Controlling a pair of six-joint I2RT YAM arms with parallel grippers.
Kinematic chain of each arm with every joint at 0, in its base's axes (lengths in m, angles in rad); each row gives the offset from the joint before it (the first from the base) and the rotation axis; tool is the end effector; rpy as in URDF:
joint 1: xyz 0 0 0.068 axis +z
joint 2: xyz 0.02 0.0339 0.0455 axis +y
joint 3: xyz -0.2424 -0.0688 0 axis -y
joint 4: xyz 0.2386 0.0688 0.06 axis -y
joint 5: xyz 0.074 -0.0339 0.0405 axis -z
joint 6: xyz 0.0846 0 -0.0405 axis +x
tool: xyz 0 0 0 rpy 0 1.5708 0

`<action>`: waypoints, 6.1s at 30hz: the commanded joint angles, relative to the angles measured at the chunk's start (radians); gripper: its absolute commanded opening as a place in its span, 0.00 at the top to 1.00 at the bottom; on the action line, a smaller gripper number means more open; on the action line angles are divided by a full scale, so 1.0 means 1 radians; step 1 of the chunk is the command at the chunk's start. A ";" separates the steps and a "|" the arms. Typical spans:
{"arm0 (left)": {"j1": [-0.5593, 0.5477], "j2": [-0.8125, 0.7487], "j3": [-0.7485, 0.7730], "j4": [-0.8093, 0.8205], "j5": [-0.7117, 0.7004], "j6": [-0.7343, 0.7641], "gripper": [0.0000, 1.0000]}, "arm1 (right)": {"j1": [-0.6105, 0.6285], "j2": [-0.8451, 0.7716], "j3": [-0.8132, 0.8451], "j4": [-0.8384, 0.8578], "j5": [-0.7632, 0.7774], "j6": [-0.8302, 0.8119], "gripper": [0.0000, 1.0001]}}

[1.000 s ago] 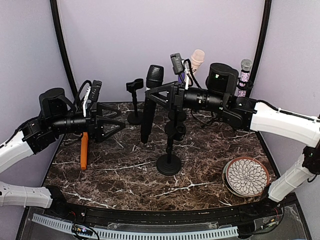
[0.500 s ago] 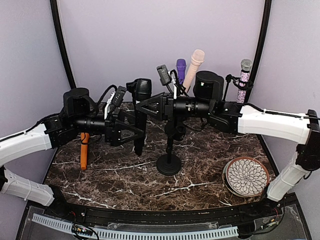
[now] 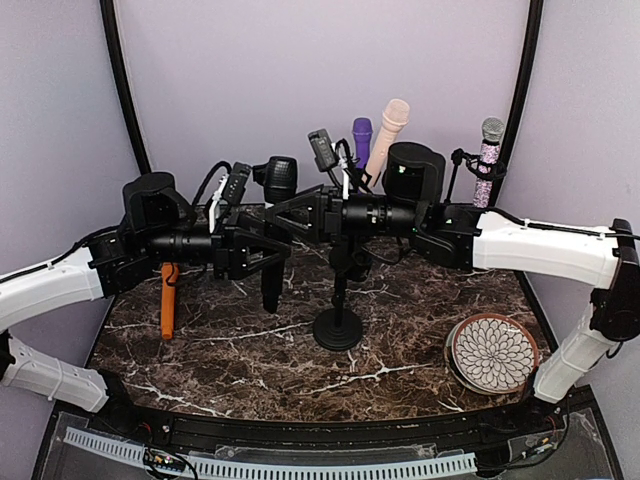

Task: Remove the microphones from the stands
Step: Pass from the right arm to the left, then place the microphone at the center of the board, then pick up the microphone stand at the center of the board.

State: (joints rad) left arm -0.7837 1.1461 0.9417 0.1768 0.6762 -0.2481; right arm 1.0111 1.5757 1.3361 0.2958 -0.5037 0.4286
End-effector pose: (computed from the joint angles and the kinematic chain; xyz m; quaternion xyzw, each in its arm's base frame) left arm 0.1793 -0.2534 0.3408 0.4020 0.5909 -0.5313 0.4549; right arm 0.1858 0.3734 0.3659 -0.3645 0.5853 0.5927 0.4163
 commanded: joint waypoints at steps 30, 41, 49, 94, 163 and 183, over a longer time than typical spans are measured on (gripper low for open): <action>0.075 -0.093 -0.085 -0.259 -0.342 -0.089 0.90 | -0.016 -0.314 -0.248 0.080 0.449 -0.219 0.20; 0.300 -0.096 -0.222 -0.523 -0.589 -0.237 0.91 | -0.076 -0.498 -0.403 0.036 0.689 -0.269 0.19; 0.410 0.006 -0.208 -0.633 -0.630 -0.287 0.85 | -0.088 -0.600 -0.513 0.032 0.739 -0.281 0.18; 0.468 0.503 0.033 -0.640 -0.844 -0.134 0.53 | -0.092 -0.752 -0.663 0.006 0.886 -0.267 0.17; -0.114 0.460 0.209 -0.093 -0.345 0.193 0.20 | -0.143 -0.711 -0.815 0.190 0.985 0.021 0.08; -0.166 0.458 -0.170 0.448 -0.400 0.173 0.16 | -0.143 -0.663 -0.839 0.221 0.975 0.041 0.08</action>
State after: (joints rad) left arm -0.9279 1.5745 0.8001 0.3992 0.2687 -0.0750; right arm 0.8761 0.9012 0.5072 0.4652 0.4858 0.4541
